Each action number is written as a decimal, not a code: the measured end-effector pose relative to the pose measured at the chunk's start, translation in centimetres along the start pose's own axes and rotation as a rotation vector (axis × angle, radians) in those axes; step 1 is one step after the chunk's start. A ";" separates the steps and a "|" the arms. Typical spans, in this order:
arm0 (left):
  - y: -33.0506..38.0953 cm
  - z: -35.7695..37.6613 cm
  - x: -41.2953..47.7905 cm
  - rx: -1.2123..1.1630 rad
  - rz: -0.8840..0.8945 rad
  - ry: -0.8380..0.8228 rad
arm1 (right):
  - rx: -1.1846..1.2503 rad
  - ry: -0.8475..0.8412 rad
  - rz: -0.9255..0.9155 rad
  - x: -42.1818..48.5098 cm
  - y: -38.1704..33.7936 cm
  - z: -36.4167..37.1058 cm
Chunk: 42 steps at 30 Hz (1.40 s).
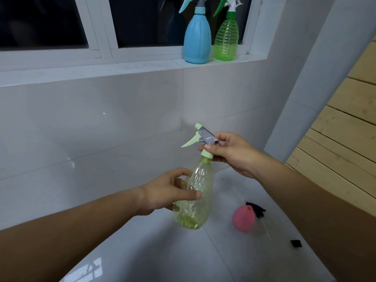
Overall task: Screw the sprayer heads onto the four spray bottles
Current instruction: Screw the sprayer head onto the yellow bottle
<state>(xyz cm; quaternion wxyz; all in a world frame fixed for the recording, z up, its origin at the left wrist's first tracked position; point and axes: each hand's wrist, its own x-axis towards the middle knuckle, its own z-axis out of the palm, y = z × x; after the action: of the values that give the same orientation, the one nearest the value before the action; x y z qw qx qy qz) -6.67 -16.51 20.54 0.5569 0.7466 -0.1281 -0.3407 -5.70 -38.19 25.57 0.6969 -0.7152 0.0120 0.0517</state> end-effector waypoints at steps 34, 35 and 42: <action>0.9 0.1 0.1 -0.021 0.010 -0.006 | -0.247 -0.116 -0.072 0.2 0.5 -1.0; 0.9 0.1 0.1 -0.018 0.010 -0.007 | -0.252 -0.117 -0.074 0.2 0.6 -1.0; 0.6 -0.4 0.1 0.023 0.010 -0.023 | -0.280 -0.148 -0.077 0.4 0.8 -1.0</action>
<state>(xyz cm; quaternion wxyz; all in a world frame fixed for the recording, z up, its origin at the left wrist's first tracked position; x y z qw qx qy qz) -6.23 -16.50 21.10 0.5485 0.7482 -0.1423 -0.3451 -5.27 -39.20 24.71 0.5910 -0.7994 -0.0742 0.0790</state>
